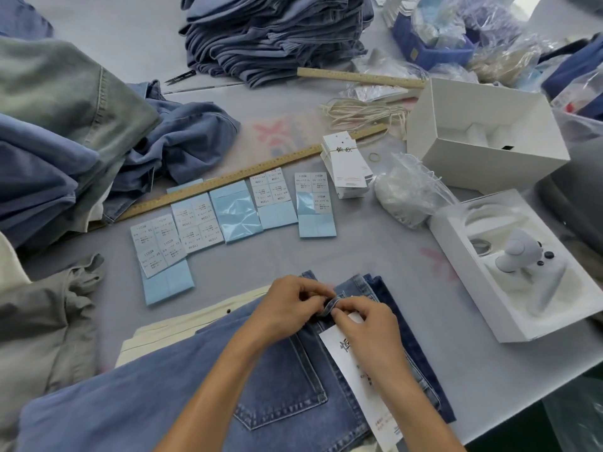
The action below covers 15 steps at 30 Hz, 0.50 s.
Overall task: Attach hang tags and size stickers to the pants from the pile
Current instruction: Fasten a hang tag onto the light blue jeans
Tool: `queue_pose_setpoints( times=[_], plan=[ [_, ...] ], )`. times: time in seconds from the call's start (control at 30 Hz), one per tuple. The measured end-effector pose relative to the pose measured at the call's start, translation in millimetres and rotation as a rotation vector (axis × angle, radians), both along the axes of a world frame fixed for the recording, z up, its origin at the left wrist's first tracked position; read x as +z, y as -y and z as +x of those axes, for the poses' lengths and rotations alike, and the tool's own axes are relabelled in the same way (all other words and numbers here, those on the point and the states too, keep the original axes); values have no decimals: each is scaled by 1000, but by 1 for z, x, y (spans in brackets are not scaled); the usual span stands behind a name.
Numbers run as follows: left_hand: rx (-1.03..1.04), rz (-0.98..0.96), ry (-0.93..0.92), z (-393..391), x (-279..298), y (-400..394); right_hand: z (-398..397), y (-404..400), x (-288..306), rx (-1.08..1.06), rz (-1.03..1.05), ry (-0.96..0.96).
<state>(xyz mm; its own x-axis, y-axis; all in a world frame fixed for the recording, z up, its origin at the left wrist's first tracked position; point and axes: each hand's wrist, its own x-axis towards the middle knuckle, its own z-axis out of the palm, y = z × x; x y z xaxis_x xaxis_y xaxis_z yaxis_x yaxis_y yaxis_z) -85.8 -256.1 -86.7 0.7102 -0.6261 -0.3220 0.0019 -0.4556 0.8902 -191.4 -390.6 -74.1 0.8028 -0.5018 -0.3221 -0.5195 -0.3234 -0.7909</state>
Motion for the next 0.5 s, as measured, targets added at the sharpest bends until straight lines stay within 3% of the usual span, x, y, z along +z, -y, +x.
queue_pose_setpoints(
  times=[0.27, 0.5],
  plan=[
    [-39, -16, 37, 10, -1, -1, -1, -5, -3, -91, 64, 91],
    [-93, -28, 150, 6, -10, -1, 0, -3, -6, -109, 49, 39]
  ],
)
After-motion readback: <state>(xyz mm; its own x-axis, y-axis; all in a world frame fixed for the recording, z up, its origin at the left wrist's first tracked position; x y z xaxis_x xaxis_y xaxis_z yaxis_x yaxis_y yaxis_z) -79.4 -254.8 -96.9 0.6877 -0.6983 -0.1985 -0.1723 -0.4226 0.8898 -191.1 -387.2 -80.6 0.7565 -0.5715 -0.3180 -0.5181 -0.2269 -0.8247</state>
